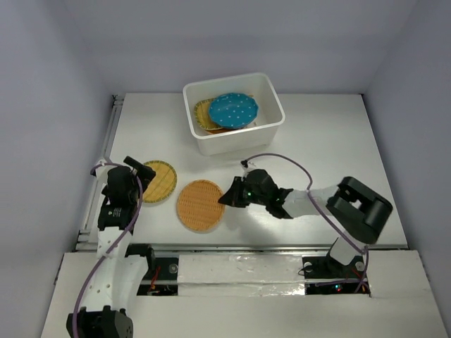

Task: Place the plates into the plastic bin on the countertop

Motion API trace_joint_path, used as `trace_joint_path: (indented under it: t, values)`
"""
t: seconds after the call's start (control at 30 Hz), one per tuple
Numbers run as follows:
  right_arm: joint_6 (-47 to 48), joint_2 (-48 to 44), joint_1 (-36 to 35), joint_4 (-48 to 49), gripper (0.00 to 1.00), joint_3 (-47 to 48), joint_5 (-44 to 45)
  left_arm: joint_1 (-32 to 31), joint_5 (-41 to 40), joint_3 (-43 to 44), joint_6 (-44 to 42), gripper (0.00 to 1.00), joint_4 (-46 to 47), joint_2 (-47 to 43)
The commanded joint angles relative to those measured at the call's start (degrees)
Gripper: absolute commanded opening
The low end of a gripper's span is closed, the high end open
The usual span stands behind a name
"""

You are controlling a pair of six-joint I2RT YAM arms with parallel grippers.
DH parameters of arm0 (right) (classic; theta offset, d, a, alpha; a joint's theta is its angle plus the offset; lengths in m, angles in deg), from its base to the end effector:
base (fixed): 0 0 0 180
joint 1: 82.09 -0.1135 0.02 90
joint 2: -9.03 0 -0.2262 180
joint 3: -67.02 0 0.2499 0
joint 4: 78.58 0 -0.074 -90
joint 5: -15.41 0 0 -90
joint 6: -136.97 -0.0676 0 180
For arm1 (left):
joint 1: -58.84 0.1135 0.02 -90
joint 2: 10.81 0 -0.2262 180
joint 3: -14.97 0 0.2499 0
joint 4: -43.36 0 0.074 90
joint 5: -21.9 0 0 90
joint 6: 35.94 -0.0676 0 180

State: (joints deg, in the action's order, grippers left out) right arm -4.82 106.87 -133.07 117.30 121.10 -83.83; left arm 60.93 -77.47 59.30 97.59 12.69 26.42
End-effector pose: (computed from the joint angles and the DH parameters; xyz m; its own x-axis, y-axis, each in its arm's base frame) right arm 0.2155 0.2832 0.0989 -0.8549 0.1769 -0.4878 -0.2983 0.6016 0.7410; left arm 0.2163 0.0189 0.2250 -0.1622 -0.6859 -0.7094 -0.4094 0.7009 -0.5841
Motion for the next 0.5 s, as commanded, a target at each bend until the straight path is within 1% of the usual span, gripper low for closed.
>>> trace_joint_path:
  t: [0.0, 0.1, 0.13, 0.17, 0.2, 0.23, 0.27, 0.33, 0.37, 0.4, 0.47]
  values:
    - [1.1, -10.9, -0.2, 0.4, 0.0, -1.9, 3.0, 0.8, -1.8, 0.2, 1.7, 0.92, -0.4, 3.5]
    - [3.9, -19.3, -0.2, -4.4, 0.0, -3.1, 4.4, 0.8, -1.3, -0.7, 2.0, 0.92, 0.2, 4.7]
    - [5.0, -25.2, -0.2, -6.6, 0.0, -2.5, 5.2, 0.8, -0.9, -0.7, 1.9, 0.93, 0.4, 5.0]
    - [7.5, -27.9, -0.2, -11.2, 0.0, -0.4, 7.5, 0.8, -0.9, -0.6, 1.9, 0.93, 0.3, 5.7]
    - [8.9, -30.6, -0.2, -13.5, 0.0, 0.8, 8.8, 0.8, -1.1, -0.4, 1.9, 0.93, 0.0, 6.2]
    - [11.2, -35.0, -0.2, -17.3, 0.0, 3.7, 13.1, 0.8, -1.0, -0.4, 1.8, 0.93, 0.0, 7.2]
    - [12.2, -36.9, -0.2, -18.9, 0.0, 5.4, 15.0, 0.8, -1.0, -0.4, 1.7, 0.93, 0.0, 7.7]
    - [14.4, -39.7, 1.1, -21.2, 0.0, 8.8, 18.4, 0.8, -0.7, -0.7, 1.6, 0.93, 0.6, 9.1]
    - [16.4, -39.7, 2.5, -23.1, 0.0, 10.7, 21.9, 0.8, -0.7, -0.8, 1.6, 0.93, 0.6, 10.7]
    - [17.4, -39.3, 3.4, -24.0, 0.0, 14.8, 23.4, 0.8, -0.6, -1.0, 1.6, 0.93, 0.7, 11.5]
    - [18.6, -37.0, 5.9, -24.4, 0.0, 18.6, 24.6, 0.8, -0.2, -1.4, 2.3, 0.92, 1.0, 13.9]
